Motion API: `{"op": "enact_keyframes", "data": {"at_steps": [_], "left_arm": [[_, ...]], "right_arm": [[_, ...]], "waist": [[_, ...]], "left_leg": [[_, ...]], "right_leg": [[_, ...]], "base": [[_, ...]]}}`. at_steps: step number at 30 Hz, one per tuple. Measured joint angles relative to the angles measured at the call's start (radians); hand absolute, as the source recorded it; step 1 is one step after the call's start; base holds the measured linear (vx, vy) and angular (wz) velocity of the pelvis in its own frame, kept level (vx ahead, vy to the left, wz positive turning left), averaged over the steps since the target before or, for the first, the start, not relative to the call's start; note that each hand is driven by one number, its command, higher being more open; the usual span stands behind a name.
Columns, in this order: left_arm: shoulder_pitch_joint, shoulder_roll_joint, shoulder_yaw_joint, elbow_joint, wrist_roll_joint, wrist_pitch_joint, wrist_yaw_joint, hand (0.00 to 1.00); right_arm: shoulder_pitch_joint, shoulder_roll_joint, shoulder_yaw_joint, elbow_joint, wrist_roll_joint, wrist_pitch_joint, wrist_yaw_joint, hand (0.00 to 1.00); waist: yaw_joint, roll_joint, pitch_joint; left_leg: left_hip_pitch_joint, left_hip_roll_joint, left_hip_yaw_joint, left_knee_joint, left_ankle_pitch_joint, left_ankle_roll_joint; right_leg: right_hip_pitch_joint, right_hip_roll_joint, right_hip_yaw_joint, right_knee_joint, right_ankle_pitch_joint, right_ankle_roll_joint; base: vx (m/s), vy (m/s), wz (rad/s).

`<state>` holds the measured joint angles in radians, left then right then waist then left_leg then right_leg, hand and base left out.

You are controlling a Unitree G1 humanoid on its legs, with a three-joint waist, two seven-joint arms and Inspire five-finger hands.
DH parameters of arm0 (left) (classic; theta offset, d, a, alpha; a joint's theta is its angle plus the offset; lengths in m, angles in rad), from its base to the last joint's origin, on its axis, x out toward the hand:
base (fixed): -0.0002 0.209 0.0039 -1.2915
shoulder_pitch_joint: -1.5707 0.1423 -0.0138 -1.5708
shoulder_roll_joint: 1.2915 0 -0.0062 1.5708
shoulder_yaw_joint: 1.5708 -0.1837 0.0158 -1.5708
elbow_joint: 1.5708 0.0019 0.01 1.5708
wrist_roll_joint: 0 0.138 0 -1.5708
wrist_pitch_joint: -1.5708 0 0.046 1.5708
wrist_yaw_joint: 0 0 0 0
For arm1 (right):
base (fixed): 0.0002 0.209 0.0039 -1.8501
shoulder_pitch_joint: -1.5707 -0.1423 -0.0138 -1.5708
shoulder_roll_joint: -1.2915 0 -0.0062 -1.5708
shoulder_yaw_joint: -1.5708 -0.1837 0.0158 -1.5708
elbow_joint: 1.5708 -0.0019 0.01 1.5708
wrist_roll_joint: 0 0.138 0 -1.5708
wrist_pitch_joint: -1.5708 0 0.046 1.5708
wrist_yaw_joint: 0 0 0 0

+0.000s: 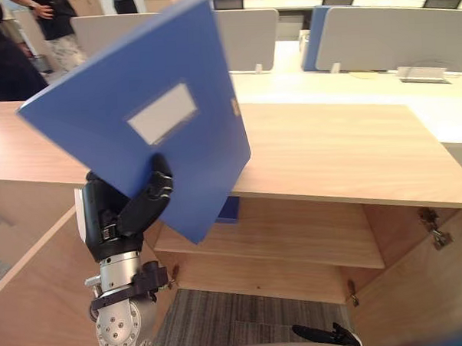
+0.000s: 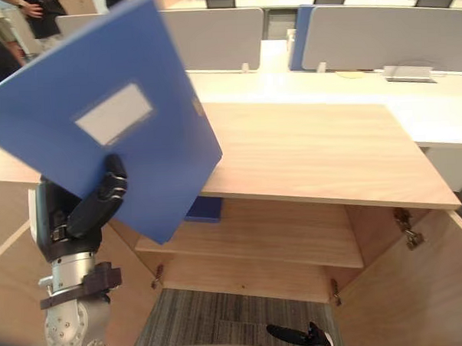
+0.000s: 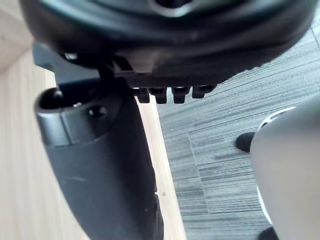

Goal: Walk over to the cabinet, pick up the folder, carry it to the office cabinet, place the folder inside the office cabinet, then close the office cabinet door

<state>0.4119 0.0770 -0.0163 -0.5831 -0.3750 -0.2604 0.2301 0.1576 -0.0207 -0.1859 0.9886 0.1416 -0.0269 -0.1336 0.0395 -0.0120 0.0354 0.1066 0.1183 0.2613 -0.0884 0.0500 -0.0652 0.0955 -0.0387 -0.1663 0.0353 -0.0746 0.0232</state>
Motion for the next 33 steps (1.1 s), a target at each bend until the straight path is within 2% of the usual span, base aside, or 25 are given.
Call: {"op": "enact_keyframes", "data": {"at_steps": [3, 8, 11, 14, 20, 22, 24, 26, 29, 33], "left_arm": [[0.005, -0.024, -0.037, 0.004, -0.094, 0.01, -0.024, 0.0], [0.001, -0.049, -0.131, 0.03, -0.215, 0.01, -0.085, 0.0], [-0.006, -0.051, -0.159, 0.046, -0.247, 0.011, -0.086, 0.0], [-0.017, -0.058, -0.162, 0.066, -0.263, 0.011, -0.084, 0.0], [-0.027, -0.063, -0.176, 0.088, -0.271, 0.011, -0.085, 0.0], [-0.041, -0.061, -0.194, 0.104, -0.283, 0.011, -0.087, 0.0], [-0.062, -0.057, -0.214, 0.137, -0.283, 0.012, -0.093, 0.0], [-0.09, -0.047, -0.226, 0.172, -0.282, 0.016, -0.102, 0.0], [-0.145, -0.035, -0.246, 0.23, -0.279, 0.035, -0.123, 0.0], [-0.209, -0.006, -0.273, 0.279, -0.247, 0.047, -0.134, 0.0]], "right_arm": [[0.12, 0.041, 0.016, -0.235, 0.019, 0.0, -0.012, 1.0], [0.368, 0.132, 0.115, -0.748, 0.017, 0.001, -0.069, 1.0], [0.407, 0.144, 0.169, -0.999, 0.008, 0.0, -0.128, 1.0], [0.417, 0.142, 0.21, -1.185, -0.055, -0.003, -0.163, 1.0], [0.453, 0.126, 0.261, -1.409, -0.245, -0.004, -0.193, 1.0], [0.431, 0.102, 0.266, -1.485, -0.312, -0.003, -0.221, 1.0], [0.342, 0.046, 0.263, -1.566, -0.375, -0.003, -0.257, 1.0], [0.26, 0.015, 0.245, -1.6, -0.382, -0.006, -0.274, 1.0], [0.108, -0.027, 0.203, -1.629, -0.382, -0.044, -0.294, 1.0], [0.028, -0.038, 0.183, -1.629, -0.336, -0.094, -0.273, 1.0]], "waist": [[-0.018, -0.006, 0.008], [-0.078, -0.003, 0.01], [-0.107, 0.008, 0.019], [-0.115, 0.016, 0.028], [-0.117, 0.023, 0.03], [-0.114, 0.029, 0.028], [-0.113, 0.035, 0.017], [-0.11, 0.037, 0.007], [-0.103, 0.034, -0.013], [-0.1, 0.025, -0.026]], "left_leg": [[0.024, 0.01, 0.065, 0.0, -0.014, -0.006], [0.07, 0.035, 0.21, 0.032, -0.065, -0.018], [0.072, 0.052, 0.301, 0.083, -0.096, -0.025], [0.096, 0.059, 0.371, 0.094, -0.104, -0.033], [0.117, 0.07, 0.413, 0.112, -0.123, -0.038], [0.117, 0.068, 0.413, 0.116, -0.123, -0.038], [0.115, 0.066, 0.408, 0.118, -0.123, -0.038], [0.112, 0.061, 0.398, 0.119, -0.123, -0.038], [0.1, 0.06, 0.371, 0.122, -0.122, -0.036], [0.078, 0.056, 0.33, 0.121, -0.116, -0.026]], "right_leg": [[-0.008, 0.009, 0.059, 0.002, 0.008, 0.0], [-0.036, 0.03, 0.187, 0.028, 0.01, 0.002], [-0.084, 0.044, 0.266, 0.083, 0.001, 0.011], [-0.115, 0.062, 0.32, 0.135, -0.015, 0.02], [-0.147, 0.081, 0.346, 0.206, -0.056, 0.02], [-0.154, 0.08, 0.348, 0.222, -0.063, 0.022], [-0.155, 0.078, 0.345, 0.224, -0.062, 0.02], [-0.153, 0.076, 0.339, 0.224, -0.06, 0.017], [-0.148, 0.07, 0.323, 0.22, -0.058, 0.018], [-0.14, 0.058, 0.292, 0.207, -0.048, 0.024]], "base": [[0.0, 0.023, -0.72], [0.0, 0.014, -0.75], [0.01, -0.024, -0.9], [0.0, -0.061, -0.69], [-0.04, -0.073, -0.2], [-0.04, -0.048, -0.04], [-0.04, -0.031, 0.03], [-0.03, -0.01, 0.14], [-0.02, -0.006, 0.19], [-0.02, 0.009, 0.28]]}}
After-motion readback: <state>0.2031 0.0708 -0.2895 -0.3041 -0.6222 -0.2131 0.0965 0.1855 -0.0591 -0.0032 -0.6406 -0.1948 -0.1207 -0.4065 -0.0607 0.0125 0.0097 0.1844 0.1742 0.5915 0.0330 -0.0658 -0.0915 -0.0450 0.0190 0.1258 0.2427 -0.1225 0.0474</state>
